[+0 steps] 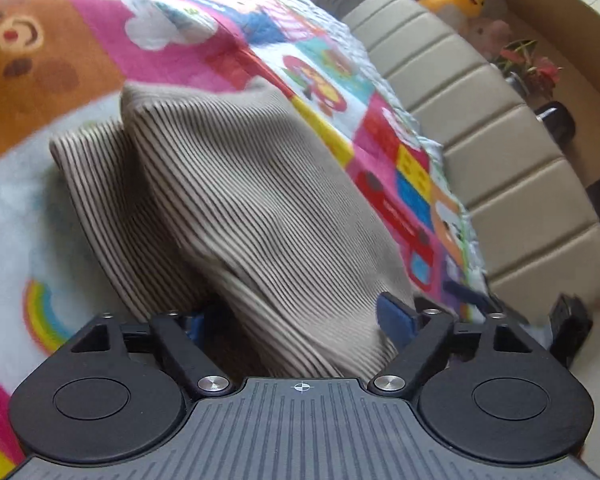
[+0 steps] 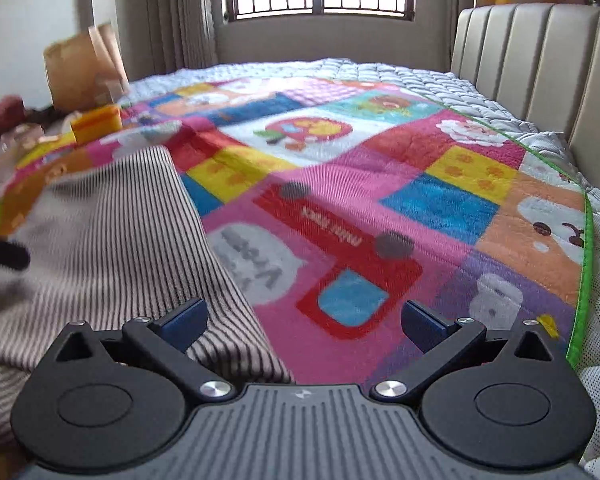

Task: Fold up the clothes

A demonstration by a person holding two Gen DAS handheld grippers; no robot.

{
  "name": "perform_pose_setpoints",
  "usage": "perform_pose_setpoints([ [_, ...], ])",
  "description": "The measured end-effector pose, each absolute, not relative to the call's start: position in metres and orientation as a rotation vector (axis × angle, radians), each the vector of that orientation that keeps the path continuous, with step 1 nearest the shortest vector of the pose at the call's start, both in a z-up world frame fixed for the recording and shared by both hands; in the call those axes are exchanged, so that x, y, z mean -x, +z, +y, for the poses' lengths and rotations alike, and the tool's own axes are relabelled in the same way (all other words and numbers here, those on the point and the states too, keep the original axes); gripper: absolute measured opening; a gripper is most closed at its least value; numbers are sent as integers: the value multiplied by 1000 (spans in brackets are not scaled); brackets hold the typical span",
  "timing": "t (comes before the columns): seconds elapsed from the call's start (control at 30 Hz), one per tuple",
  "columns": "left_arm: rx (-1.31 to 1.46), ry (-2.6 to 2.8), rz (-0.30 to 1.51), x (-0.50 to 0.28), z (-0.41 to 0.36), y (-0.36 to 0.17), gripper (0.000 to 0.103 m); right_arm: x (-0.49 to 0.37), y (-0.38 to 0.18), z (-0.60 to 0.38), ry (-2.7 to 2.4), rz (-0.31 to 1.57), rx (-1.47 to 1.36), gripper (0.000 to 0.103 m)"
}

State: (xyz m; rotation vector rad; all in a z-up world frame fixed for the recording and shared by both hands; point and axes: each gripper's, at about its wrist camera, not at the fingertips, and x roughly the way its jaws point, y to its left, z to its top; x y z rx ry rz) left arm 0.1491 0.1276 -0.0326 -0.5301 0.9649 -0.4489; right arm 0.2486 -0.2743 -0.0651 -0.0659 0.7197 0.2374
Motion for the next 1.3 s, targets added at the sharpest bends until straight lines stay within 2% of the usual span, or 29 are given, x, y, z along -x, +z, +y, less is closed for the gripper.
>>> perform_pose_setpoints([
  [0.1,517,-421,965,-173,131,-33,74,-233,-73,-269,208,705,48,103],
  [0.37,319,-279,880,-219,130,-21,75,-167,-68,-230,316,704,-39,103],
  [0.47,277,-261,871,-208,133,-17,77,-160,-72,-223,298,711,-109,103],
  [0.63,120,-238,838,-169,128,-5,89,-164,-70,-231,336,729,-158,103],
  [0.87,96,-280,835,-127,127,2,93,-172,-43,-246,263,593,-70,103],
  [0.9,116,-291,844,-124,128,2,93,-173,-39,-249,253,574,-57,101],
  [0.97,172,-318,866,-119,131,0,93,-176,-36,-254,269,578,-89,80],
  [1.0,207,-334,879,-117,132,-1,93,-180,-38,-256,297,597,-127,78],
  [1.13,325,-370,944,-116,136,-10,94,-194,-40,-254,379,641,-204,76],
  [1.3,392,-321,893,-121,150,-15,94,-244,-9,-235,488,656,-177,76],
])
